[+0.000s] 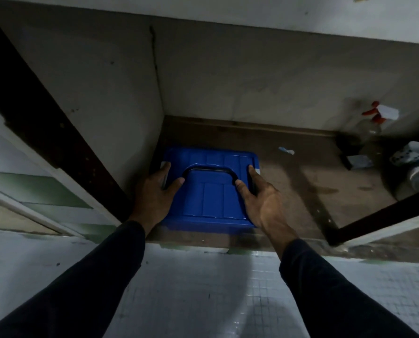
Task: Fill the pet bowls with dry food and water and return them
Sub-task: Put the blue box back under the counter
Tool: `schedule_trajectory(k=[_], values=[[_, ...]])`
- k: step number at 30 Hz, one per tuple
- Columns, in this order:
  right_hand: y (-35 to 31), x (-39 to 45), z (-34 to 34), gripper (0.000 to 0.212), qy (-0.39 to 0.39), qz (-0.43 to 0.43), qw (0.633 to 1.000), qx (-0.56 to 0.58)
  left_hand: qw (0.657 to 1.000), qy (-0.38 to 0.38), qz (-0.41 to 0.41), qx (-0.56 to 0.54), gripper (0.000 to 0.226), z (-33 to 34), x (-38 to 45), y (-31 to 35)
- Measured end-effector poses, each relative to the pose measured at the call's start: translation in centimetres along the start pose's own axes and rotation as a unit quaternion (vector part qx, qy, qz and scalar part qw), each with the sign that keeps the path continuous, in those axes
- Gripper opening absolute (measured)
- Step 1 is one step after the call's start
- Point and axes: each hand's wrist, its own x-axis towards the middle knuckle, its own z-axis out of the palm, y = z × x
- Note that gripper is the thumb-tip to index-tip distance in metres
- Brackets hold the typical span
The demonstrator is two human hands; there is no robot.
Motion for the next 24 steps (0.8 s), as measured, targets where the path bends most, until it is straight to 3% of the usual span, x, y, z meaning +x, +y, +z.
schedule_trajectory(k=[17, 24], values=[[-0.2, 2.5, 1.3, 0.072, -0.014, 0.021, 0.997, 0.072, 1.0, 0.006, -0.02, 0.001, 0.065, 0.5, 1.9, 0.1], [-0.9, 1.3, 0.7, 0.069, -0.01, 0.003, 0.999, -0.053, 0.999, -0.015, -0.034, 0.001, 0.074, 0.5, 1.6, 0.3]])
